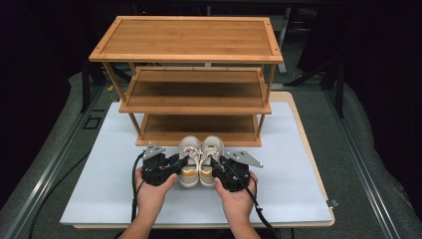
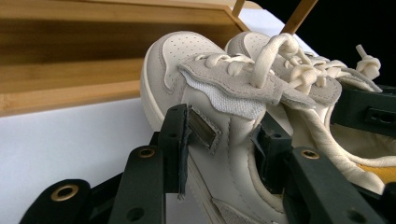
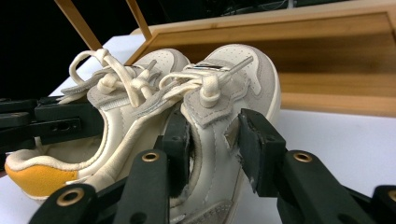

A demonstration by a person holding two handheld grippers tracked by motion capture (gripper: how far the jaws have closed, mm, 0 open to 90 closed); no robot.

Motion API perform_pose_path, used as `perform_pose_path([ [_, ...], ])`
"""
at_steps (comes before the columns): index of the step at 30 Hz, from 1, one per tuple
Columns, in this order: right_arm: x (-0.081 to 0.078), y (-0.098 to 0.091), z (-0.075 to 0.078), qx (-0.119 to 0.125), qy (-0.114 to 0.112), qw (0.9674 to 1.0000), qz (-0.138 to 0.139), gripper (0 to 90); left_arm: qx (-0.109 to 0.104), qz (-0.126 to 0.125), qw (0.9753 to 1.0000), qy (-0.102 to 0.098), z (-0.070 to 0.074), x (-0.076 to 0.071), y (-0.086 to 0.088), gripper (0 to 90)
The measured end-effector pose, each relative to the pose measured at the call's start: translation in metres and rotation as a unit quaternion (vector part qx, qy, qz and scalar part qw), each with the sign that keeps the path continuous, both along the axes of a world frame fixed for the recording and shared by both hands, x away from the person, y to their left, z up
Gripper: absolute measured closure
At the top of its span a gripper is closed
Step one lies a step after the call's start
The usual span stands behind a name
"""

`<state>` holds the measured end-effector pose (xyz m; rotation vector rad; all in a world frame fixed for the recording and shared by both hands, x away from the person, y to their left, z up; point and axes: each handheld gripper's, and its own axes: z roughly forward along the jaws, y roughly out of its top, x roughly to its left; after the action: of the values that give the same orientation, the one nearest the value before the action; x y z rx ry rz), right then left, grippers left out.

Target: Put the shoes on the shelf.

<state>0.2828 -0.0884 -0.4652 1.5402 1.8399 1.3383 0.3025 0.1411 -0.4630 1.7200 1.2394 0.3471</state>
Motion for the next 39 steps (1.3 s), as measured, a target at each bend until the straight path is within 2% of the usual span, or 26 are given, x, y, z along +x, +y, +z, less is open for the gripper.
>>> perform_pose_path([
  [2,0.0,0.0,0.004,0.002,-0.005,1.0,-0.006,64.8,0.001,0.0,1.0,-0.001,0.002,0.0,0.0,61.6],
  [13,-0.001,0.002,0.021,0.009,-0.014,0.9999,-0.001,64.8,-0.001,0.002,1.0,-0.009,0.021,-0.002,0.003,61.6],
  [19,-0.004,0.003,0.03,0.017,-0.024,0.9996,0.004,64.8,0.001,0.004,0.9997,-0.023,0.035,-0.007,0.007,61.6],
  [27,-0.009,0.006,0.042,0.018,-0.024,0.9995,0.006,64.7,-0.002,0.0,0.9997,-0.023,0.045,-0.011,0.011,61.6],
  [29,-0.01,0.005,0.044,0.019,-0.021,0.9995,0.014,64.7,-0.001,0.001,0.9997,-0.024,0.048,-0.013,0.011,61.6],
  [34,-0.013,0.007,0.053,0.018,-0.034,0.9992,0.008,64.7,-0.005,0.003,0.9994,-0.033,0.055,-0.015,0.012,61.6],
  [39,-0.011,0.007,0.058,0.019,-0.037,0.9991,0.009,64.8,0.005,0.0,0.9994,-0.034,0.064,-0.012,0.011,61.6],
])
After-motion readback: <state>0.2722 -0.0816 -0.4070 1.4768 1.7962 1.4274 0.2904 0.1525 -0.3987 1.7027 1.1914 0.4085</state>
